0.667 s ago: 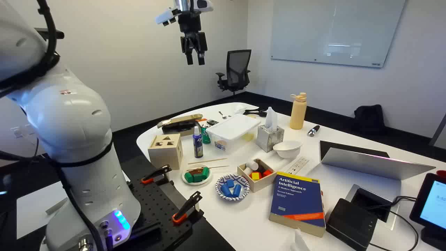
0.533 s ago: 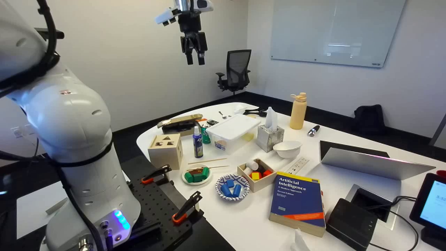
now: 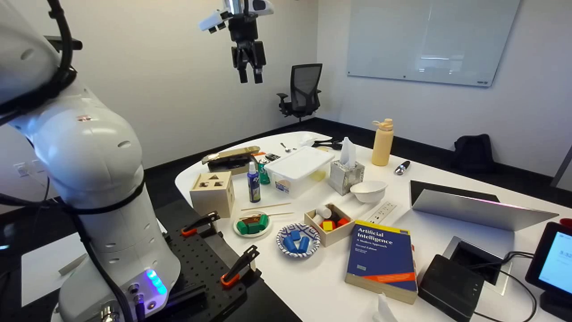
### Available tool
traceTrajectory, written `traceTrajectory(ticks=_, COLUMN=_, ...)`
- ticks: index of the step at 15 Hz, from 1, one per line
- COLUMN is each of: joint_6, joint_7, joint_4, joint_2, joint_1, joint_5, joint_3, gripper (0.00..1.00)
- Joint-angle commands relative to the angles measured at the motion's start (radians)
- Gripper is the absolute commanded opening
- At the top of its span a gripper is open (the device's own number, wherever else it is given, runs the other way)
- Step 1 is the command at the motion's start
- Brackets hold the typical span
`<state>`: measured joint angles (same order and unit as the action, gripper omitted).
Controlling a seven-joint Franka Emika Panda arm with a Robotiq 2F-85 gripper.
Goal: Put the yellow block in the toy box
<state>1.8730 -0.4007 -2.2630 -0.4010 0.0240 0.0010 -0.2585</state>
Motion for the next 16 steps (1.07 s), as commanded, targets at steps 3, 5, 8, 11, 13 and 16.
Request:
traceTrajectory(ticks=3, joint_6=-0.056, joint_7=0.178, joint_4=0.115, joint_2=0.106, joint_1=0.013, joint_5=-0.016, joint_3=0.086, gripper=1.0)
traceTrajectory(ticks=5, joint_6=-0.082, joint_7=0.336, joint_4=0.196, joint_2=0.18, joint_1=0.007, joint_5=-0.015, joint_3=0.145, gripper=1.0)
traceTrajectory(ticks=8, joint_6=-0.086, joint_7=0.528, joint_4=0.311, joint_2=0.311, joint_1=-0.004, joint_5=-0.033, joint_3=0.213, gripper=1.0)
traceTrajectory(ticks=11, joint_6=-0.066, joint_7=0.678, joint_4=0.406, joint_2=0.458, joint_1=-0.015, joint_5=-0.081, joint_3=0.256, gripper=1.0)
traceTrajectory(ticks=13, joint_6=-0.052, joint_7=0.768, joint_4=0.461, joint_2=0.57, joint_1=-0.029, joint_5=-0.122, joint_3=0.272, gripper=1.0)
traceTrajectory(ticks=16, joint_6=-0.063, joint_7=0.924, joint_4=0.542, joint_2=0.726, joint_1=-0.07, joint_5=-0.133, joint_3=0.277, gripper=1.0)
